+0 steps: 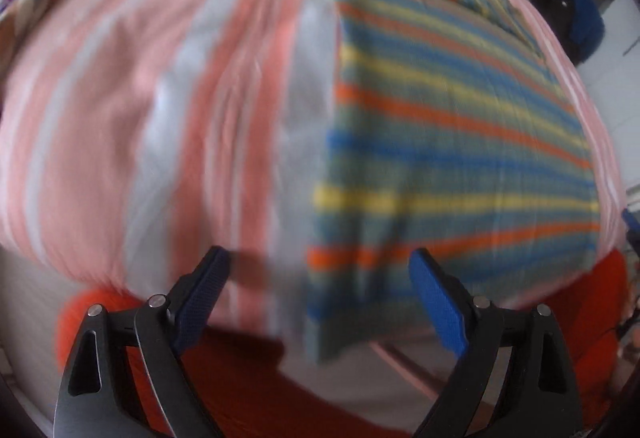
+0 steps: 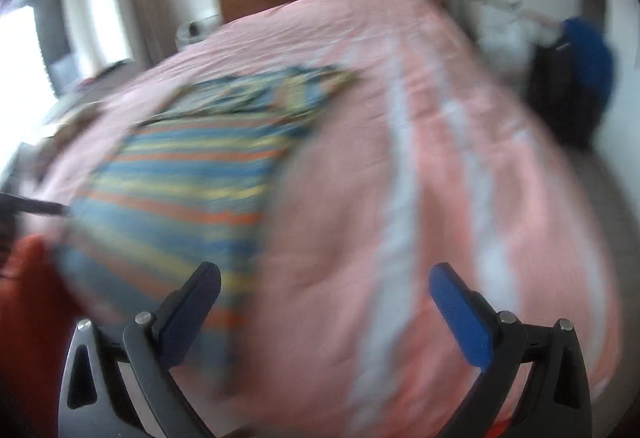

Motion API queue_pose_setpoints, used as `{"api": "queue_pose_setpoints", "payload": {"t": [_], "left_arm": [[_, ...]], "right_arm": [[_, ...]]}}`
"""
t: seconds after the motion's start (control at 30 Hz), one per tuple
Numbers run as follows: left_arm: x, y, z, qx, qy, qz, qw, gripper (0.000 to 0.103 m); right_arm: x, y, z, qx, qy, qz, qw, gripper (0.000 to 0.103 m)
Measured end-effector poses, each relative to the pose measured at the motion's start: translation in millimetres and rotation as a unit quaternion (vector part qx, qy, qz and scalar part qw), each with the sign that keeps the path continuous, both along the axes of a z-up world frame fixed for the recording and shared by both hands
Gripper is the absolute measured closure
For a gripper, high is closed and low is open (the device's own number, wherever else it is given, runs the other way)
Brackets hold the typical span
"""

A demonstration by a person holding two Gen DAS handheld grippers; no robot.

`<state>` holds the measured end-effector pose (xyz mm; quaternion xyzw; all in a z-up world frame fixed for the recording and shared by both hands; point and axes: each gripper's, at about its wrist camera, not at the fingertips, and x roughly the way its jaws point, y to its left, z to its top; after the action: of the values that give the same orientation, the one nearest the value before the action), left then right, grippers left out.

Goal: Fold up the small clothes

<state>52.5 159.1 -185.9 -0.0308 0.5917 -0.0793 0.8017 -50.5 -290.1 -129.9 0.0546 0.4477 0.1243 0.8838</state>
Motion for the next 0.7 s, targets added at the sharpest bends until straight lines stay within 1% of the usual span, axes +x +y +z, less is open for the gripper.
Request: {"api": "queue_pose_setpoints", "payload": {"t": [0.07, 0.1, 0.13, 0.17, 0.2, 0.23, 0.27, 0.3, 0.33, 0.4, 0.43, 0.47, 0.5, 0.57, 0.63, 0.7], "left_arm": [[-7, -7, -4, 0.011, 0.000, -0.006, 0.9999, 0.014], [-9, -10, -5, 0.018, 0.001, -0.006, 0.9998, 0.021], [-10, -12, -6, 0.023, 0.006, -0.006, 0.9997, 0.028], [-12, -14, -6, 0.022, 0.012, -0.004, 0.9997, 0.032], [-14, -14, -8, 0.014, 0.021, -0.004, 0.9997, 0.040], [-15, -15, -10, 0.005, 0.030, -0.006, 0.9995, 0.051], [-17, -16, -12, -0.003, 0.039, -0.009, 0.9992, 0.058], [-18, -16, -14, -0.011, 0.045, -0.011, 0.9989, 0.076], [-19, -16, -16, -0.016, 0.047, -0.010, 0.9987, 0.094], [-18, -13, -19, -0.037, 0.051, 0.001, 0.9980, 0.098], [-18, -10, -19, -0.052, 0.054, 0.010, 0.9971, 0.099], [-19, -4, -15, -0.076, 0.051, 0.021, 0.9955, 0.099], [-19, 1, -12, -0.089, 0.047, 0.028, 0.9945, 0.099], [-18, 11, 3, -0.128, 0.031, 0.039, 0.9905, 0.099], [-8, 18, 22, -0.170, 0.004, 0.043, 0.9845, 0.099], [11, 21, 42, -0.198, -0.032, 0.045, 0.9787, 0.099]], "right_arm": [[-5, 9, -11, 0.023, 0.039, 0.013, 0.999, 0.001], [-6, 12, -18, 0.031, 0.055, 0.015, 0.998, 0.002], [-7, 15, -24, 0.037, 0.065, 0.014, 0.997, 0.009], [-7, 17, -28, 0.041, 0.073, 0.012, 0.996, 0.020], [-6, 18, -33, 0.051, 0.085, 0.007, 0.995, 0.026], [-4, 20, -39, 0.067, 0.100, 0.006, 0.993, 0.033], [-3, 23, -44, 0.081, 0.115, 0.008, 0.990, 0.038], [-1, 26, -48, 0.087, 0.125, 0.011, 0.988, 0.041], [0, 32, -54, 0.088, 0.141, 0.016, 0.986, 0.048], [3, 40, -61, 0.079, 0.153, 0.025, 0.985, 0.068], [5, 41, -63, 0.074, 0.156, 0.026, 0.985, 0.096], [7, 40, -64, 0.075, 0.160, 0.022, 0.984, 0.097], [8, 37, -62, 0.090, 0.163, 0.015, 0.982, 0.097], [8, 27, -52, 0.119, 0.152, 0.002, 0.981, 0.097], [10, 15, -39, 0.155, 0.136, -0.010, 0.978, 0.097], [18, 7, -27, 0.179, 0.117, -0.017, 0.977, 0.097]]}}
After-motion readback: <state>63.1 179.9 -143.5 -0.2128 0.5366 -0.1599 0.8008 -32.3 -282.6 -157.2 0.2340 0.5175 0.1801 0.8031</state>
